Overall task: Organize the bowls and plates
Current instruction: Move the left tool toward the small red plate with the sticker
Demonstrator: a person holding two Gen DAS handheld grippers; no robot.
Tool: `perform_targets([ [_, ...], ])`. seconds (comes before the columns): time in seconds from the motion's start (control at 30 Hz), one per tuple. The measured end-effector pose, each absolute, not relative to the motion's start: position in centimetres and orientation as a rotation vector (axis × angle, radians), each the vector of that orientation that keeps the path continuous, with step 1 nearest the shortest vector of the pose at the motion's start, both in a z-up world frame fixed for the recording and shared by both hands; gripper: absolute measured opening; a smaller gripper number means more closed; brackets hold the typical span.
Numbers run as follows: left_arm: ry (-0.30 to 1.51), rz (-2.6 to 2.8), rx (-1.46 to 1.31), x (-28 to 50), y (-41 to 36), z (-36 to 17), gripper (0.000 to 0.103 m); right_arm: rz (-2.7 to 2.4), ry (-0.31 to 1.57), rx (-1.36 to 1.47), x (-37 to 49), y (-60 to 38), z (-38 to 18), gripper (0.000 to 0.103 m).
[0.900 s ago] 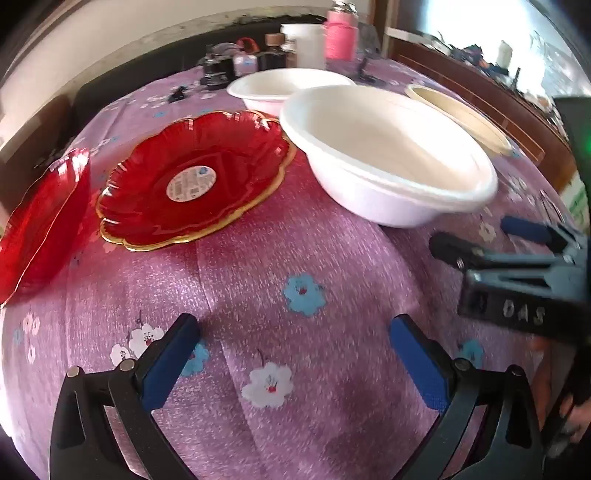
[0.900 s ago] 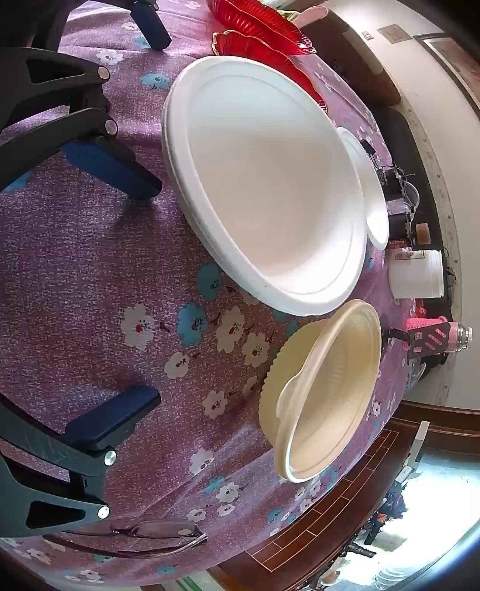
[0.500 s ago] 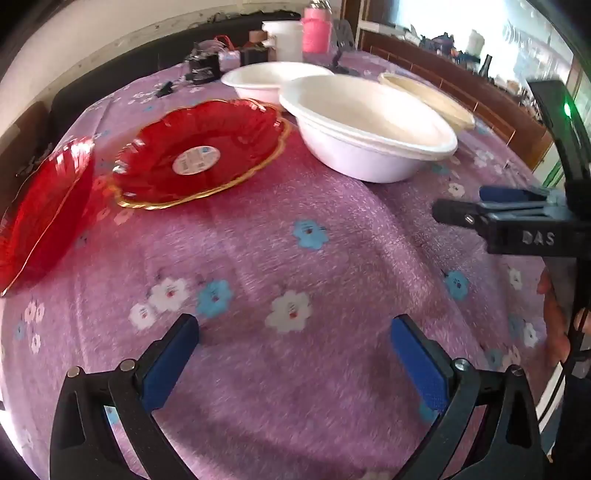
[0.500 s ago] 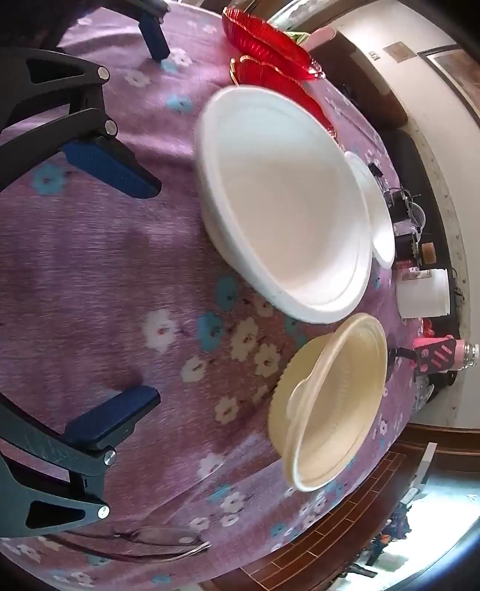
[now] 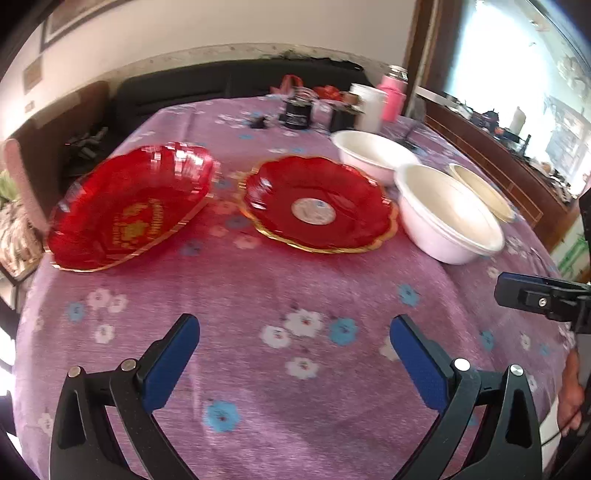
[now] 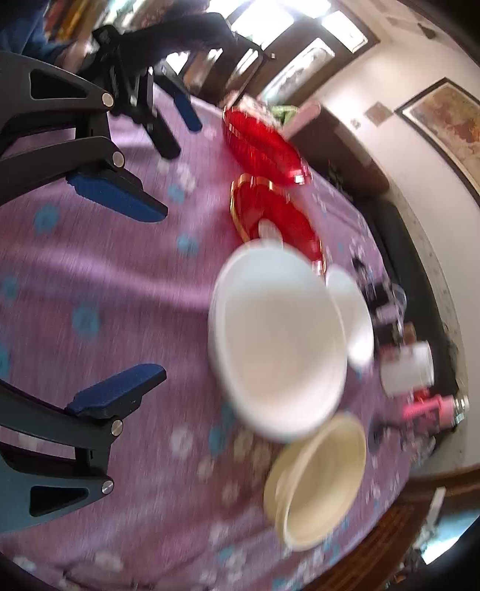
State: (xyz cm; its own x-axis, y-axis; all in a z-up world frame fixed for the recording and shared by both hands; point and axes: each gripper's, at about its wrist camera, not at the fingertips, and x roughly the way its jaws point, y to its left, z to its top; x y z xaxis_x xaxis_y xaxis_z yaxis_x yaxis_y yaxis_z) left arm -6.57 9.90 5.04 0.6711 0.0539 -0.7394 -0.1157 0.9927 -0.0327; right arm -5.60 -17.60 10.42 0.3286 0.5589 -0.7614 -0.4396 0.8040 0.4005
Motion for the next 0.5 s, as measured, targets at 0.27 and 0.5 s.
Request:
perform_targets([
  [0.27,0.786,0.212,-0.05,-7.7,11.9,5.1,0.099,0.693,1.091,0.28,-3.6,-13.0,10.4,0.043],
  [0.5,0.795,0.209,-0.091,-8.0,12.5,4.4,0.099,0.651,1.117,0.364,-2.3,-11.3,9.4,0.037],
])
